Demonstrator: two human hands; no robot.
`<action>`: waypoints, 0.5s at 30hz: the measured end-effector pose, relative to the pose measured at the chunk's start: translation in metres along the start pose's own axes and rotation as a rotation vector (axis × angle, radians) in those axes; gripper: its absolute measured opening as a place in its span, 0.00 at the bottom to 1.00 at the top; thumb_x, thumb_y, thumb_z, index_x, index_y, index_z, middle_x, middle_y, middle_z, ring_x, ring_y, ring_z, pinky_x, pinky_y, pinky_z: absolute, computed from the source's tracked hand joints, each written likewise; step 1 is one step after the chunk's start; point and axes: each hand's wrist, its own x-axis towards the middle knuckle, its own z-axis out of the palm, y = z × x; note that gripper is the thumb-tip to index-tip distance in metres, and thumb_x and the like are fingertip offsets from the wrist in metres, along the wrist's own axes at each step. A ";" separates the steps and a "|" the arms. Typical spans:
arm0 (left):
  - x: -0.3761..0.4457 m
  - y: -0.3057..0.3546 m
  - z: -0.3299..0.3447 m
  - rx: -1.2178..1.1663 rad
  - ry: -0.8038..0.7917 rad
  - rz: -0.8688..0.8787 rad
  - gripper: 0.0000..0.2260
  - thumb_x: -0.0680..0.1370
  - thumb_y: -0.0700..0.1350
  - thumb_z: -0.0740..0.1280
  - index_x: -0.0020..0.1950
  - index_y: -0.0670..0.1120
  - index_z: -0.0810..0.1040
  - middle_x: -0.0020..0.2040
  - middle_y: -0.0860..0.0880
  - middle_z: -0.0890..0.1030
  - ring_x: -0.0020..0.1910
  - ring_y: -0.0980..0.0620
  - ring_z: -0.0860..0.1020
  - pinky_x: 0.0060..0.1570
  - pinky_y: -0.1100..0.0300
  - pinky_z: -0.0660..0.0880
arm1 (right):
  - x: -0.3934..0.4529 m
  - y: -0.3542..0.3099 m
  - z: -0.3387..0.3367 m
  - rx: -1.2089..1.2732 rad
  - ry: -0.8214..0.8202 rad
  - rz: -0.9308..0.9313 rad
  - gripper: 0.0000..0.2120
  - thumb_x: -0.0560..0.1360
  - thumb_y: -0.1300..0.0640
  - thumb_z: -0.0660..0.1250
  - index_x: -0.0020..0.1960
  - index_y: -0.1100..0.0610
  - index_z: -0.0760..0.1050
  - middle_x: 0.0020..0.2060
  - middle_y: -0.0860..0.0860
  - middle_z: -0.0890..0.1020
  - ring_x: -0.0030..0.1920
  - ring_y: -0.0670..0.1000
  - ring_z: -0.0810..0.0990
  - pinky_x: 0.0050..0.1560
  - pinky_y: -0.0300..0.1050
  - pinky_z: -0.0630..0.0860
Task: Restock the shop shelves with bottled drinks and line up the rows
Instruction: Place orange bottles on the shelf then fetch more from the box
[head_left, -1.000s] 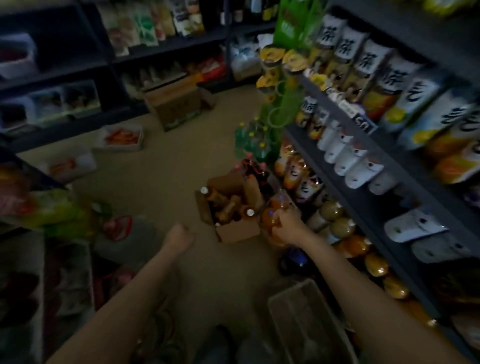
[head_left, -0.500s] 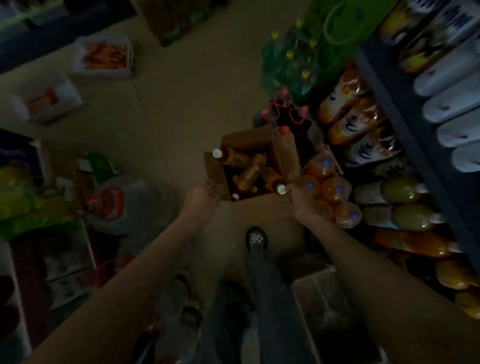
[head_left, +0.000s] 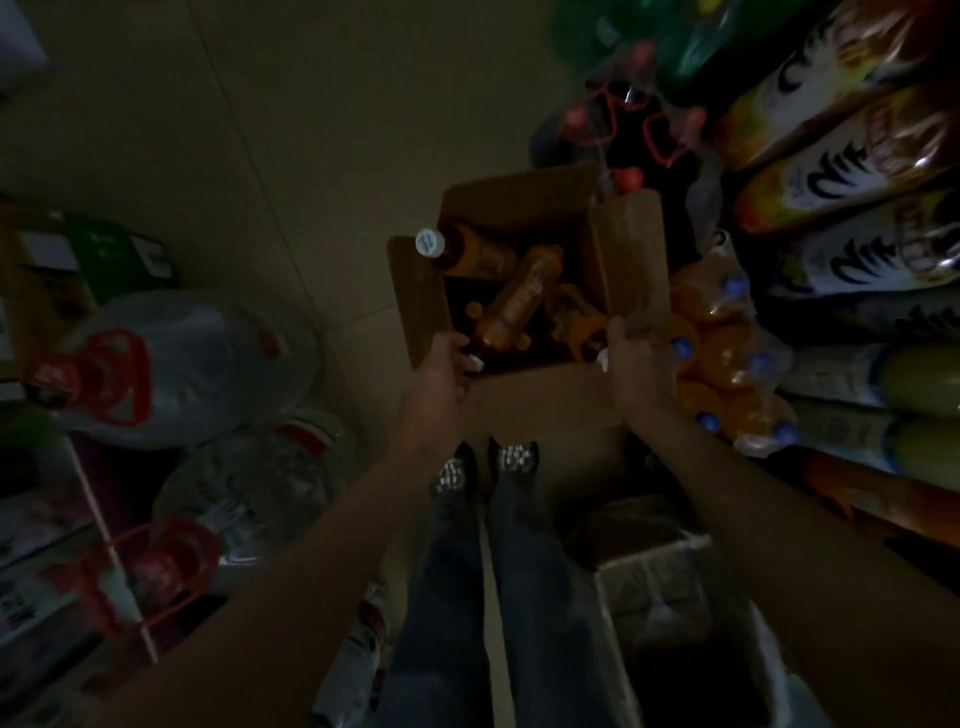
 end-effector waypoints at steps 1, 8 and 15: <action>0.001 -0.001 -0.001 -0.031 -0.013 -0.012 0.14 0.78 0.33 0.59 0.63 0.39 0.68 0.43 0.54 0.72 0.37 0.62 0.70 0.34 0.79 0.68 | 0.003 -0.004 -0.002 -0.015 -0.025 0.013 0.19 0.77 0.61 0.58 0.67 0.61 0.63 0.55 0.63 0.77 0.57 0.63 0.74 0.57 0.55 0.69; 0.019 0.002 -0.014 -0.024 -0.128 0.185 0.34 0.67 0.46 0.72 0.69 0.48 0.61 0.62 0.50 0.70 0.62 0.50 0.72 0.60 0.55 0.73 | -0.016 -0.066 -0.082 0.137 0.211 -0.280 0.17 0.69 0.46 0.64 0.50 0.57 0.70 0.42 0.56 0.80 0.47 0.59 0.77 0.49 0.49 0.65; 0.020 0.020 -0.038 -0.234 0.021 0.150 0.32 0.62 0.45 0.78 0.61 0.52 0.65 0.54 0.60 0.72 0.54 0.60 0.73 0.51 0.73 0.70 | -0.039 -0.111 -0.162 0.825 -0.058 -0.530 0.11 0.71 0.50 0.71 0.43 0.57 0.74 0.34 0.50 0.79 0.34 0.47 0.78 0.33 0.39 0.73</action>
